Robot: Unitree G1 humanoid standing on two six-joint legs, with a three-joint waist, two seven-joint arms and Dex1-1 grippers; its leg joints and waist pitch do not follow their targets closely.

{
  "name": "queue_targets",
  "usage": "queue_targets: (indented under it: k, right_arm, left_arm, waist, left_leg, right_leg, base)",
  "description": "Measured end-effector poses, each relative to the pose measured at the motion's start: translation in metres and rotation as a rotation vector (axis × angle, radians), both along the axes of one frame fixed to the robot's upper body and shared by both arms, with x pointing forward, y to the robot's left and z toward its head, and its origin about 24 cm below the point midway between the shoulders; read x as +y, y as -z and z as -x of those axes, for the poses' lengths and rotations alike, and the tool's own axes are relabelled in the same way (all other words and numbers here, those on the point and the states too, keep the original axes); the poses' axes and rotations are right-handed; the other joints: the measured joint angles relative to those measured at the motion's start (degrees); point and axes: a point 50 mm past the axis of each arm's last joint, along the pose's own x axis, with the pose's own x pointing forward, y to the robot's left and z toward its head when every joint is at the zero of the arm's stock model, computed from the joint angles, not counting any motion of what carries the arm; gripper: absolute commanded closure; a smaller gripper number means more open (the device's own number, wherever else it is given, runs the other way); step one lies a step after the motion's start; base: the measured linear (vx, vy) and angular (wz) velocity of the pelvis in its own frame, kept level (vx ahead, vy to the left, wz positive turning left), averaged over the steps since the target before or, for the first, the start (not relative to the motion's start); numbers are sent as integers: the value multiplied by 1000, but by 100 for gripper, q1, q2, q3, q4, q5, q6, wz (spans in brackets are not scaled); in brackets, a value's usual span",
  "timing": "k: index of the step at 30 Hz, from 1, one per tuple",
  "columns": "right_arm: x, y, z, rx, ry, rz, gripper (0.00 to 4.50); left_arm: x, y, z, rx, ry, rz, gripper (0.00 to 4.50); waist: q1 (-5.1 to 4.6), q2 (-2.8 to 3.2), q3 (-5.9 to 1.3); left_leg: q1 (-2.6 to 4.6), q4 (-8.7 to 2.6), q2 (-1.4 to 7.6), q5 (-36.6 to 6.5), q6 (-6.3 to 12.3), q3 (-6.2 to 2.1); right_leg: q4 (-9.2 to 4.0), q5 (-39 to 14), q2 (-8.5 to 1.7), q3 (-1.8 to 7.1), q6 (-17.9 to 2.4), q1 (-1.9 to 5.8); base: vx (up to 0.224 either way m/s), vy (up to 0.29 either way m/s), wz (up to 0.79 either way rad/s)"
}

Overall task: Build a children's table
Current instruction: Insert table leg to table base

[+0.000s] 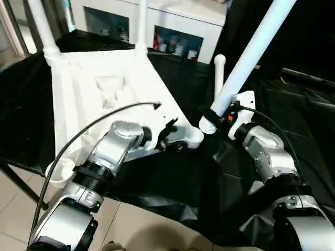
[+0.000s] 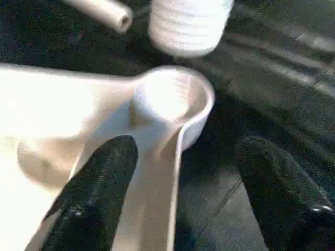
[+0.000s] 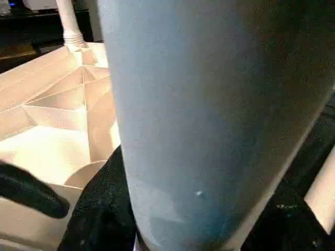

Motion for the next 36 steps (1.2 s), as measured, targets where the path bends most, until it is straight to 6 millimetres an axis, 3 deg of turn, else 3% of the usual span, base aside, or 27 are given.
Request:
queue_targets:
  k: [6,23,31,36]
  right_arm:
    - [0,4,2,10,-1,-1,260]
    - [4,4,2,11,-25,-1,260]
    - [14,9,7,78,-158,16,260]
    - [8,6,8,105,-214,61,260]
  left_arm:
    - [14,4,-1,36,-53,-60,178]
    - [14,3,2,76,-18,-74,310]
    - [14,3,5,88,16,-78,369]
    - [15,3,7,90,29,-77,411]
  waist:
    - [13,2,2]
    - [52,3,1]
    - [53,3,1]
    - [55,4,0]
  left_leg:
    - [-9,10,0,0,2,-2]
    - [-7,10,0,0,2,-2]
    - [-7,10,0,0,2,-2]
    - [-4,11,0,0,2,-2]
  right_leg:
    - [-3,-1,0,1,0,-1]
    - [-3,0,0,1,0,1]
    - [-3,0,-1,1,-1,2]
    - [-4,-1,-1,1,0,7]
  base:
    - [0,0,0]
    - [0,0,0]
    - [0,0,0]
    - [0,0,0]
